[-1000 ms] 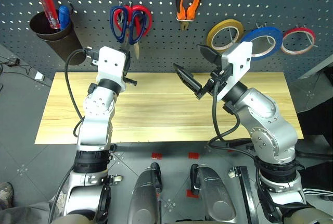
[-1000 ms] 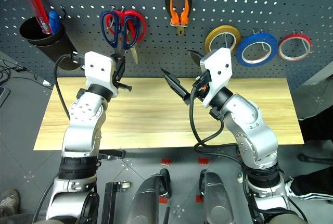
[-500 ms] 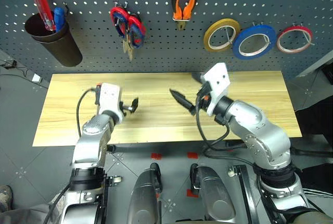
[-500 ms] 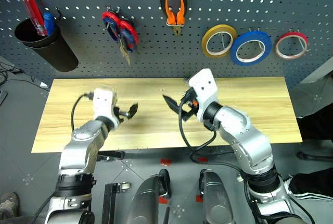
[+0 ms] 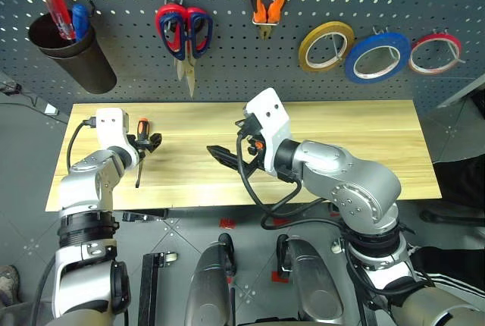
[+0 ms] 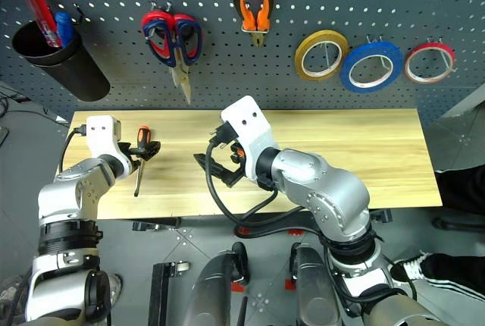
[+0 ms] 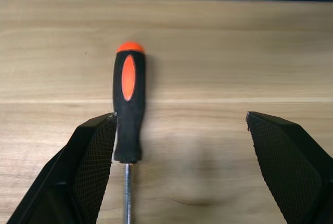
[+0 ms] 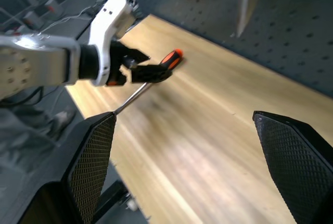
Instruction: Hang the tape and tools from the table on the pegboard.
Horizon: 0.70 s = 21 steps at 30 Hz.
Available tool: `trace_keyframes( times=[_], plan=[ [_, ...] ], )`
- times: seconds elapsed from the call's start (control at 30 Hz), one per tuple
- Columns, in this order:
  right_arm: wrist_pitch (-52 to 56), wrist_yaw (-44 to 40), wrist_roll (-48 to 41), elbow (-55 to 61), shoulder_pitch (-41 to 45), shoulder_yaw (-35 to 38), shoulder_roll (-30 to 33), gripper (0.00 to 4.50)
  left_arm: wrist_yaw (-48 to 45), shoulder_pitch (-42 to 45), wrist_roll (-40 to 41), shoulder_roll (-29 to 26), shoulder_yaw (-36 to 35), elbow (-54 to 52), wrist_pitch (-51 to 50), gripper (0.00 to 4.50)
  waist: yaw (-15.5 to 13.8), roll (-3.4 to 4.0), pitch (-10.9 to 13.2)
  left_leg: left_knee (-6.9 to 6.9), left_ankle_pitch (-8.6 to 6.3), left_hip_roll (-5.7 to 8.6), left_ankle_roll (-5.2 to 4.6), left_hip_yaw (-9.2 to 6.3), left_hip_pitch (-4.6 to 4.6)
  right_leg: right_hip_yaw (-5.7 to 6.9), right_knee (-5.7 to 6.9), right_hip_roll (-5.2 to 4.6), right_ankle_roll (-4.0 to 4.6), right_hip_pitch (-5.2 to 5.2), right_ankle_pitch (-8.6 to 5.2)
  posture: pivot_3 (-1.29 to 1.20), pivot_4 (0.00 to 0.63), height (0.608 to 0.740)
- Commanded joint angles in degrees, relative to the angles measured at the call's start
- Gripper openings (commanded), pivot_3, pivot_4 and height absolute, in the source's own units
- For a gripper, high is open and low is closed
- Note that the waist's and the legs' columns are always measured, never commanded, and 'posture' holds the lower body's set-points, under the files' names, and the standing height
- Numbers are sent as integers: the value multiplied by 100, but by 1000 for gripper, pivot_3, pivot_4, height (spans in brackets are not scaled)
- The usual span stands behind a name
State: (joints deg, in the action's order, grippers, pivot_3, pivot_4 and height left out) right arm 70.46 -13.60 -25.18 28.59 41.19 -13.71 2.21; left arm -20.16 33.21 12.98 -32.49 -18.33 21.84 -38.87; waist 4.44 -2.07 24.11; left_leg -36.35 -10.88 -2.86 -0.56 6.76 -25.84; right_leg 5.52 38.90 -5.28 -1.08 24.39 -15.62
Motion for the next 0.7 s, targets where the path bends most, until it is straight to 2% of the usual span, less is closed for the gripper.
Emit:
trace_keyframes(
  times=[0.03,0.3,0.43,0.7],
  plan=[
    [111,47,-48,0,234,-137,-200,4500,-80,303,-19,-339,-154,812,274,4169,21,-9,40,4,0,0,0,4,0,-3,0,-1,1,5,-1,-200,511,740],
    [251,117,-41,-88,373,-168,-263,4500,-297,942,-129,-671,20,2483,831,4169,36,-23,87,29,1,5,2,26,-2,-9,0,-11,1,30,-14,-206,511,740],
    [279,115,-39,-94,427,-165,-264,4500,-553,1226,-307,-672,272,3210,1216,3317,39,-24,90,31,1,7,2,32,-2,-9,2,-14,0,37,-16,-218,508,740],
    [187,30,-4,-104,454,-208,-80,4500,-1012,1534,-626,-778,625,3874,1835,754,57,-26,89,35,1,7,2,53,-2,-15,8,-15,0,56,-16,-233,474,740]
  ],
)
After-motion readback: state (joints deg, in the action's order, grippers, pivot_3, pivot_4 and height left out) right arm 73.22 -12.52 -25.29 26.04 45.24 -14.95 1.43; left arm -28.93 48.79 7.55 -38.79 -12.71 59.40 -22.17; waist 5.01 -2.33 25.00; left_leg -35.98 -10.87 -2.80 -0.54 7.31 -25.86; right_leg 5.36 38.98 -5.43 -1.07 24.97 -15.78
